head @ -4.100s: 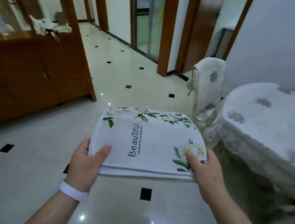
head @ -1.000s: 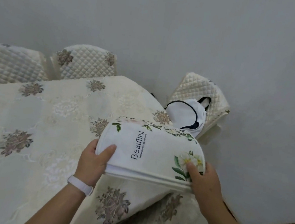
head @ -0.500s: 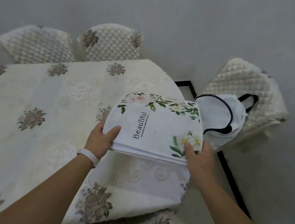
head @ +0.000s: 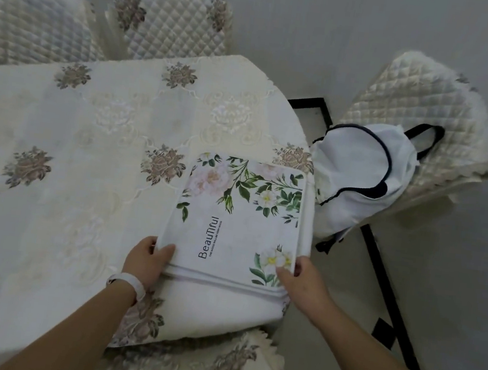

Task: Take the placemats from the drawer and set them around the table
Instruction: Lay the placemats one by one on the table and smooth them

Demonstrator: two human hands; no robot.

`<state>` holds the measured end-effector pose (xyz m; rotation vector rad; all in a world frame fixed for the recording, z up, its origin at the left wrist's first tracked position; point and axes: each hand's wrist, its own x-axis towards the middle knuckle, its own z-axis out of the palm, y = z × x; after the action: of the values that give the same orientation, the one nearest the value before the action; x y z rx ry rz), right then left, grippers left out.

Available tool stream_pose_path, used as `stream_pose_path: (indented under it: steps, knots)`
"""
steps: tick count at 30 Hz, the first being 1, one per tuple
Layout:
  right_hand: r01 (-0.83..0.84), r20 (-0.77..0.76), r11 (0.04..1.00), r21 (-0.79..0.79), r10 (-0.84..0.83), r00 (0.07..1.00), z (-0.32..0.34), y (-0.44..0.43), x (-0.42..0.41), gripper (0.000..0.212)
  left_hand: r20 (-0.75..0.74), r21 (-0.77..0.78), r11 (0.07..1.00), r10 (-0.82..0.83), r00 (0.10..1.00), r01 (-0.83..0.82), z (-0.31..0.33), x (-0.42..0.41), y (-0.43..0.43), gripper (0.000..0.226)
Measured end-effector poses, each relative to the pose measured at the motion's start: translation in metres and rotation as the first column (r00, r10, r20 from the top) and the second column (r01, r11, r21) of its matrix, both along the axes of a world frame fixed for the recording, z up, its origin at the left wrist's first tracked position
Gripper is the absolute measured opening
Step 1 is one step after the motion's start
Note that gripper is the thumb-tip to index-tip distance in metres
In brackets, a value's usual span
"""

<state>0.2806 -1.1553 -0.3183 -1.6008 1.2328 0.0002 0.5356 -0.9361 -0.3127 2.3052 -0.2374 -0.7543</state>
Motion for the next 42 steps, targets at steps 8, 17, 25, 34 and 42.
stream_pose_path:
  steps: [8, 17, 25, 34, 42]
  knots:
    - [0.012, 0.019, 0.996, -0.093, -0.010, 1.000, 0.012, -0.026, 0.019, 0.022, -0.037, 0.048, 0.998, 0.037, 0.999, -0.035, 0.015, 0.022, -0.028, 0.042]
    - [0.092, 0.061, 0.991, -0.095, -0.086, 0.994, 0.021, -0.052, 0.041, 0.021, 0.006, 0.011, 0.998, 0.065, 0.998, -0.065, 0.026, 0.028, -0.071, 0.047]
    - [0.094, 0.091, 0.995, -0.028, -0.091, 0.992, 0.027, -0.061, 0.058, 0.029, -0.070, 0.133, 0.985, 0.120, 0.990, -0.110, 0.026, 0.042, -0.089, 0.055]
    - [0.046, 0.141, 0.999, 0.026, -0.049, 0.989, 0.029, -0.035, 0.062, 0.020, -0.070, 0.017, 0.997, 0.080, 0.994, -0.079, 0.043, 0.020, -0.073, 0.009]
    - [-0.102, 0.248, 0.995, 0.000, 0.098, 0.964, 0.048, -0.005, 0.083, 0.032, -0.005, -0.089, 0.968, 0.237, 0.971, -0.237, 0.074, 0.000, -0.005, 0.005]
